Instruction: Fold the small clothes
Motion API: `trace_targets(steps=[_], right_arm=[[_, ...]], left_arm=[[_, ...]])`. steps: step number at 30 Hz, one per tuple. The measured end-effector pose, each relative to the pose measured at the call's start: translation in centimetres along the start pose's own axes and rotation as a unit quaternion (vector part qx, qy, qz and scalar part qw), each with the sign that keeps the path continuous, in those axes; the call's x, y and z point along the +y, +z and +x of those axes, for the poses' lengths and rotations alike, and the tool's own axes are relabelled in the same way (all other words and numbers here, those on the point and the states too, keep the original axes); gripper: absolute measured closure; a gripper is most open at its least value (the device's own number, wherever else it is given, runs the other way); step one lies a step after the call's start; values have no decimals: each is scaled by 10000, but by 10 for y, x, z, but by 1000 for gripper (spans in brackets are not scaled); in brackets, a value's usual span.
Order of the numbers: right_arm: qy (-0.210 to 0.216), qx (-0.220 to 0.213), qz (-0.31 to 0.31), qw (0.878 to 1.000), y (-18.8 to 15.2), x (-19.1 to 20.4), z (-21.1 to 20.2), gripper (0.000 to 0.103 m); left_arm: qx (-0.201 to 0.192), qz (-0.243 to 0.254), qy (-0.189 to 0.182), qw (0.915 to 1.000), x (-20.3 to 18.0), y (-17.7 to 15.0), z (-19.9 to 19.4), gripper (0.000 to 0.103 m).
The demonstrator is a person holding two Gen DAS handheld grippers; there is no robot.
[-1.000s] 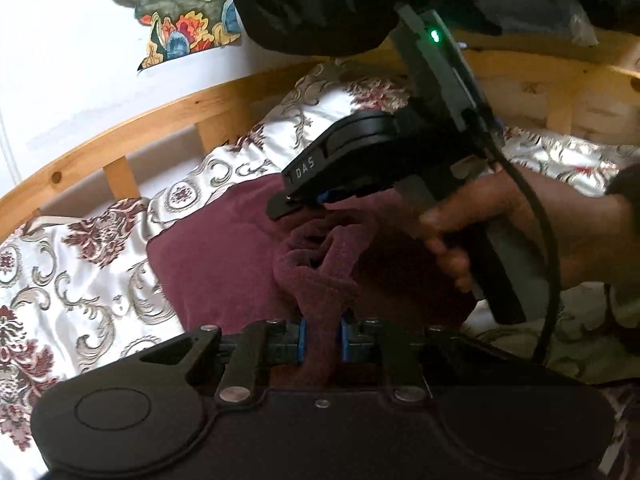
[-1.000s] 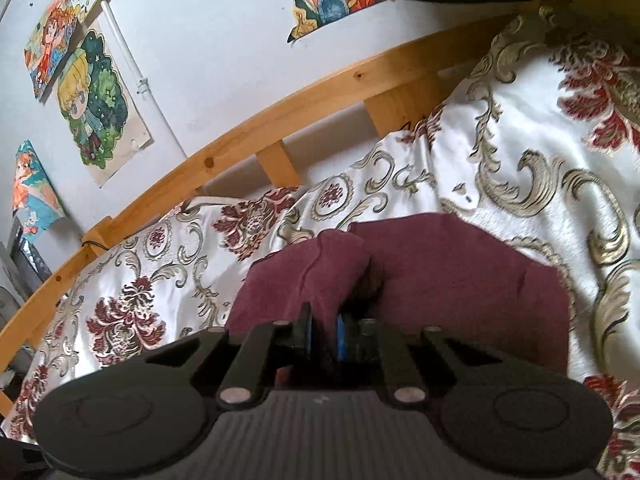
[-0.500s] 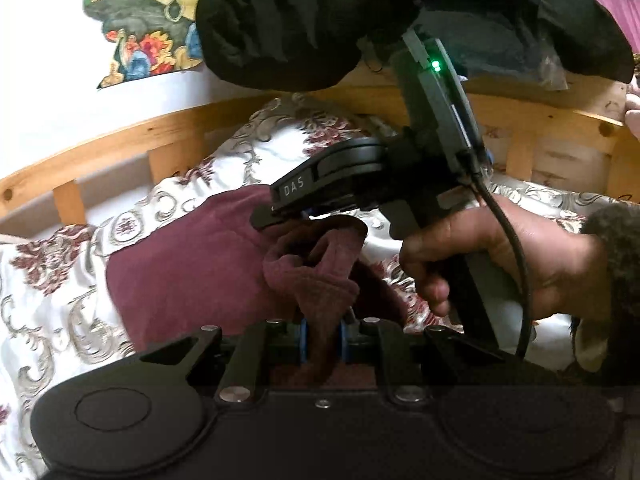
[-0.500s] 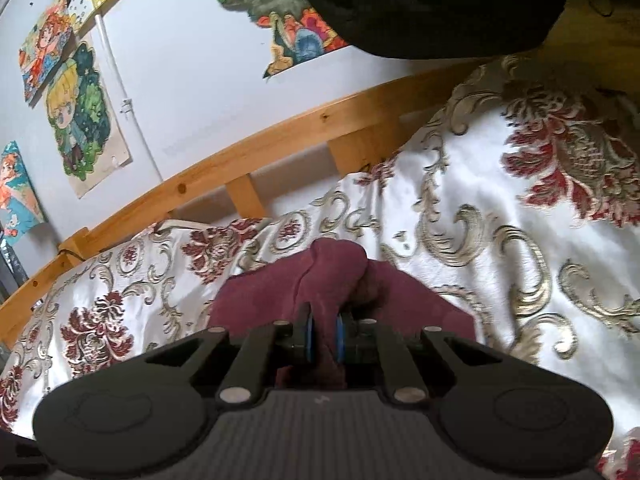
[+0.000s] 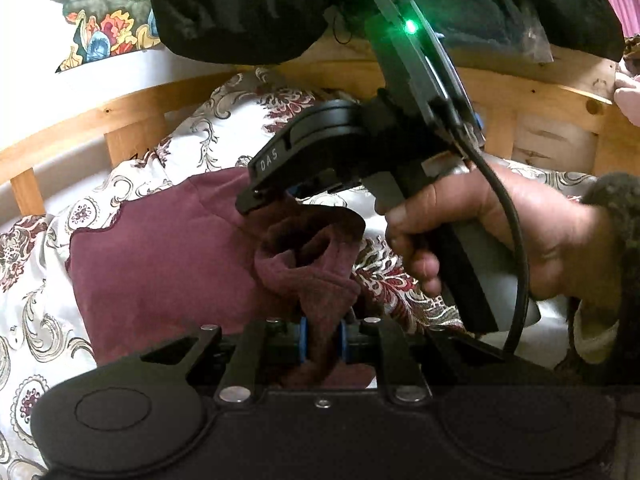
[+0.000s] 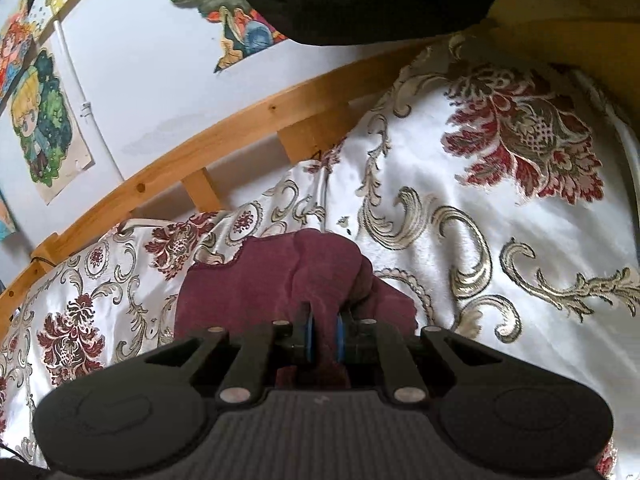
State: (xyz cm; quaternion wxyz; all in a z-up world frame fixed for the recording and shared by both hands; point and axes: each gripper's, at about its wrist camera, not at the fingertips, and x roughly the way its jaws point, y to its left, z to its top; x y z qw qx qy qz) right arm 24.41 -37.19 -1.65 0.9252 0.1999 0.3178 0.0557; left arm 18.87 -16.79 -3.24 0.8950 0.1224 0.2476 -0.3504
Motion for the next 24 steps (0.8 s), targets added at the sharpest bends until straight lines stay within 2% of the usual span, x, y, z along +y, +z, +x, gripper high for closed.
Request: trace_targets(steps=[13, 24], right_arm=[[-44, 196, 120, 9997, -2, -3, 6, 90], [88, 344, 324, 9988, 0, -10, 10, 89]], left_arm=[[178, -52, -23, 9998, 1, -5, 5, 85], [174, -139, -97, 9997, 2, -9, 8, 82]])
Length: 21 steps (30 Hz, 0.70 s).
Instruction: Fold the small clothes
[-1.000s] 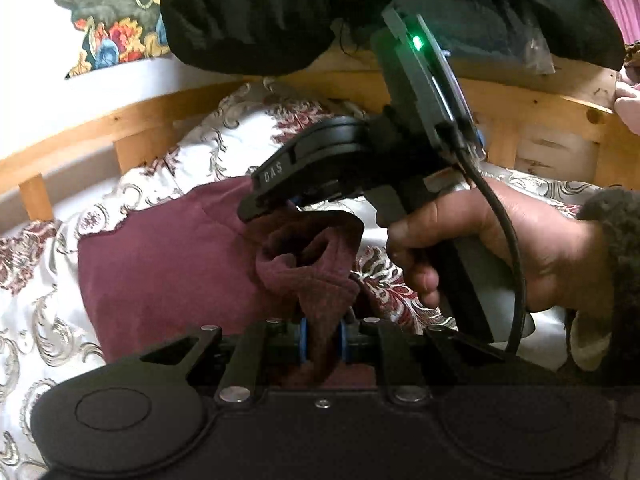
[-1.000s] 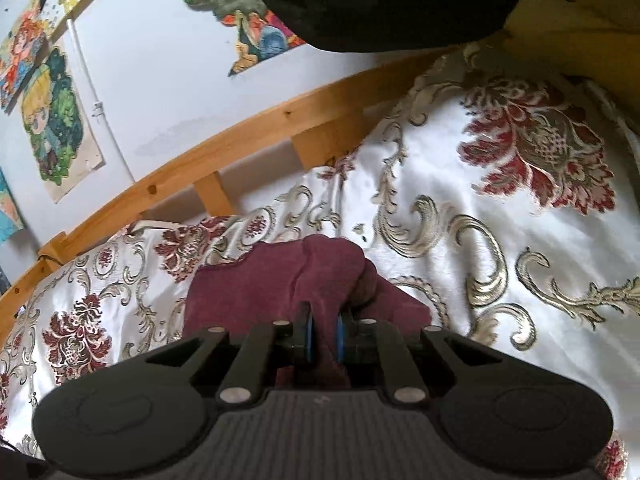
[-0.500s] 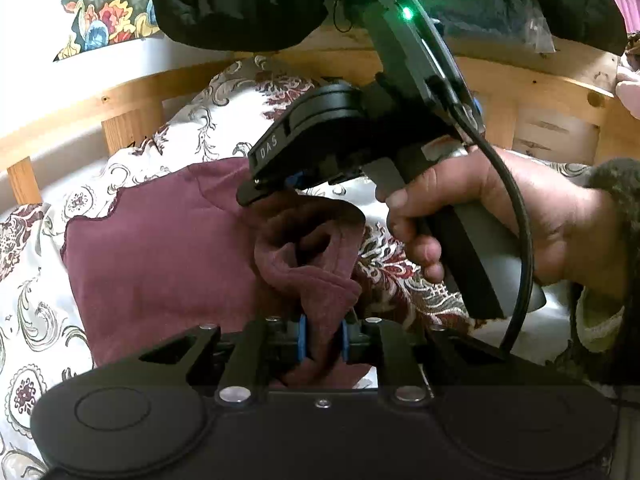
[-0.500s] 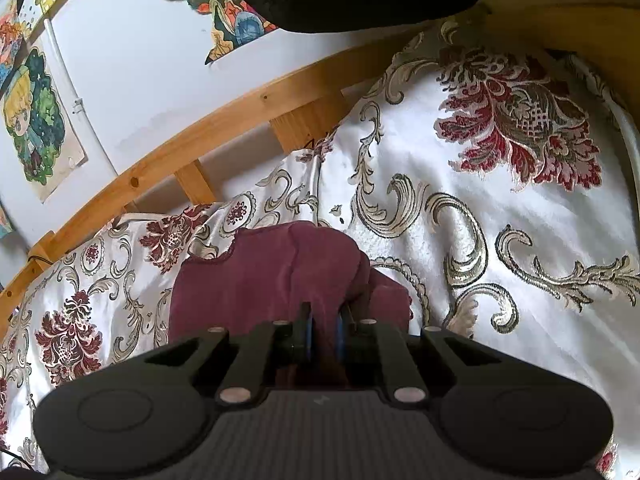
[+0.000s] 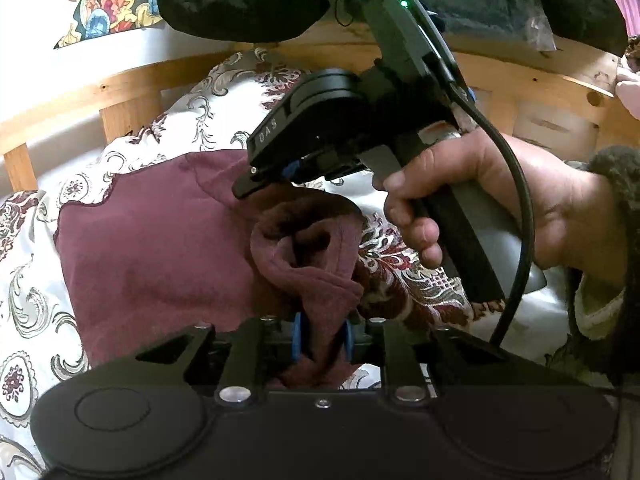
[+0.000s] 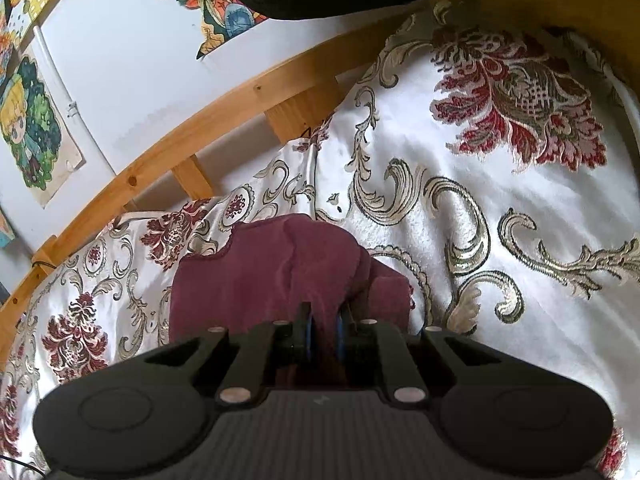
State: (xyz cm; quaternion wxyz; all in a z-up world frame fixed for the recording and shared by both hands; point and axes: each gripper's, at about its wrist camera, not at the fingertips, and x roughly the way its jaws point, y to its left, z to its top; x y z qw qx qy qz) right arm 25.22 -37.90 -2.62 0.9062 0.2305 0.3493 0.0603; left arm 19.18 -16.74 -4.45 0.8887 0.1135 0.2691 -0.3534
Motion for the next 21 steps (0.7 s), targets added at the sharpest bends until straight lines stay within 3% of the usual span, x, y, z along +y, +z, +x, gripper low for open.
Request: trace_targets(steps=[9, 15, 17, 21], right_arm=[[133, 34, 575, 9982, 4, -21, 0, 79], [-69, 89, 609, 9981, -1, -27, 5, 56], [-66, 111, 617, 9980, -3, -28, 5, 48], [-167, 114, 491, 9986, -7, -25, 5, 42]], left_arm=[[51, 234, -26, 9997, -5, -6, -1, 74], [85, 190, -343, 9992, -7, -6, -8, 49], [78, 147, -426, 9990, -7, -7, -11, 45], [-21, 4, -491, 9988, -5, -9, -24, 40]])
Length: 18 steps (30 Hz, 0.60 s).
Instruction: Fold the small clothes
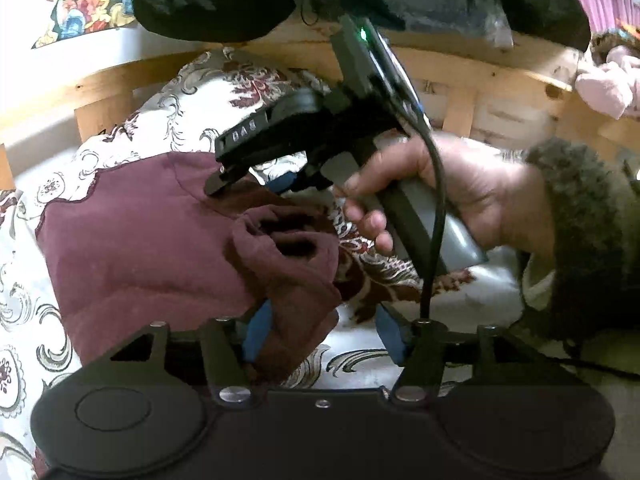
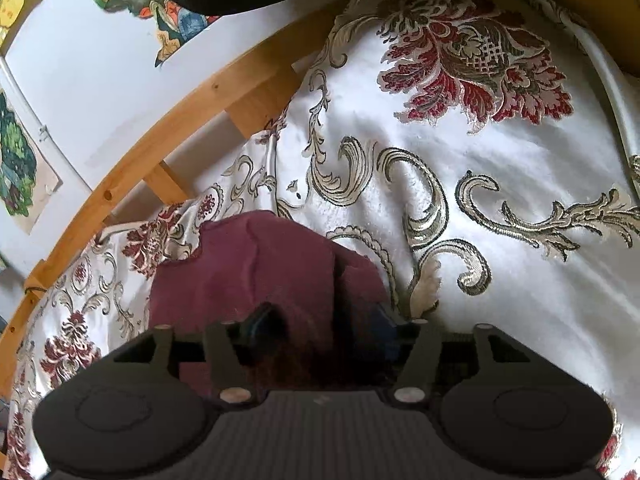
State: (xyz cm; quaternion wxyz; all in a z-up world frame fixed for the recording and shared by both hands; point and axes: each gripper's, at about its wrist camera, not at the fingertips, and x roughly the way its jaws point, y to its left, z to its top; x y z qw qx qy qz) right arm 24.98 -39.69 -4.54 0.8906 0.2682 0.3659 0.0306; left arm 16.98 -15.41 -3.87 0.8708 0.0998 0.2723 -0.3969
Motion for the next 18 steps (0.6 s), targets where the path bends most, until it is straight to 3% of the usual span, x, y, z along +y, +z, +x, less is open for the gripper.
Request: trace_targets(steps=[2, 6, 9, 12, 15, 18], right_arm=[[-94, -48, -63, 9999, -3, 2, -2, 42], [-280, -77, -170, 9994, -9, 4, -8, 41], [-302, 4, -152, 9994, -13, 3, -12, 37], [-393, 21, -142, 9991, -16, 1, -16, 30], [-485, 87, -137, 9987, -18, 1, -19, 22], [-579, 207, -131, 9980, -24, 1, -21, 17]], left_arm=[[-106, -176, -13, 9998, 2, -1, -8, 34], [-354, -536, 42, 9979, 7, -5, -25, 13], [-460, -778, 211, 9957, 15, -7, -36, 11], [-520, -1105, 532, 9911, 26, -8, -46, 1], [-385, -1575, 1052, 9811, 42, -10, -51, 1], [-232, -2376, 1292, 9625, 65, -17, -55, 1]])
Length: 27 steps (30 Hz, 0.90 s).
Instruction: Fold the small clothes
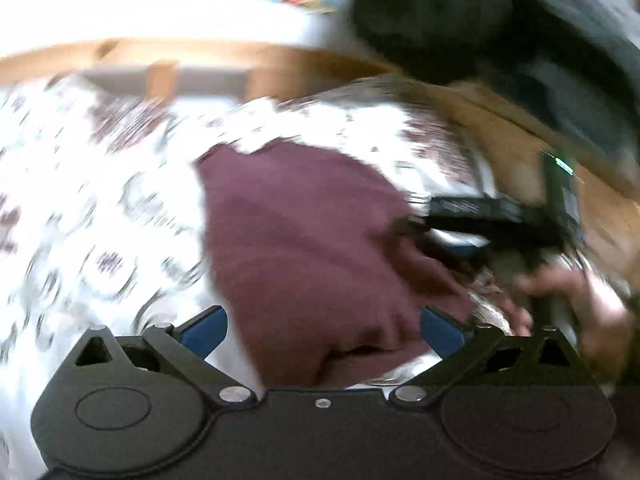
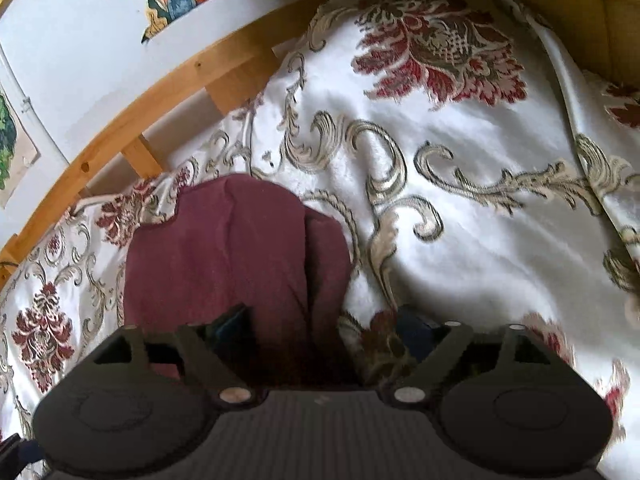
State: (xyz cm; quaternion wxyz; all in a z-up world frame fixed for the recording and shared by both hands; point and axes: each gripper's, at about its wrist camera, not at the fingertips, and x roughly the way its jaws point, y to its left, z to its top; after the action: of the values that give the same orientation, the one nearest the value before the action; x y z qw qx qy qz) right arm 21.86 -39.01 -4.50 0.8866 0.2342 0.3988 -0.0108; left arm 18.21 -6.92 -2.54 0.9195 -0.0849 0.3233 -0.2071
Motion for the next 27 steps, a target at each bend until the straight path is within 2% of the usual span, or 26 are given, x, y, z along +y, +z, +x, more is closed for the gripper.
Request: trace_targets(steps=[3, 5, 8, 15, 21, 25, 27], right_arm=[[-160, 66, -20, 9998, -7, 2, -5, 12], [-269, 91, -60, 9996, -11, 4, -9, 8], [-421, 127, -52, 9990, -18, 6, -18, 1], [-629, 230, -218, 9975, -33, 13, -18, 0], [-494, 227, -766, 9956, -27, 24, -9, 0], [-206, 164, -491, 9984, -15, 10, -11, 0], [112, -6, -226, 9997, -9, 1, -14, 0]], left_arm=[[190, -717, 130, 9972, 20, 3, 3, 1], [247, -955, 200, 9949, 28, 2, 5, 1], [310, -1046, 256, 9937, 32, 0, 7, 1], [229, -1037, 19, 9943, 25, -3, 12, 1], [407, -821, 157, 9957, 16, 0, 35, 1], [587, -1023, 115, 9929, 26, -9, 46, 1], [689, -1184, 48, 9906, 32, -14, 51, 1]])
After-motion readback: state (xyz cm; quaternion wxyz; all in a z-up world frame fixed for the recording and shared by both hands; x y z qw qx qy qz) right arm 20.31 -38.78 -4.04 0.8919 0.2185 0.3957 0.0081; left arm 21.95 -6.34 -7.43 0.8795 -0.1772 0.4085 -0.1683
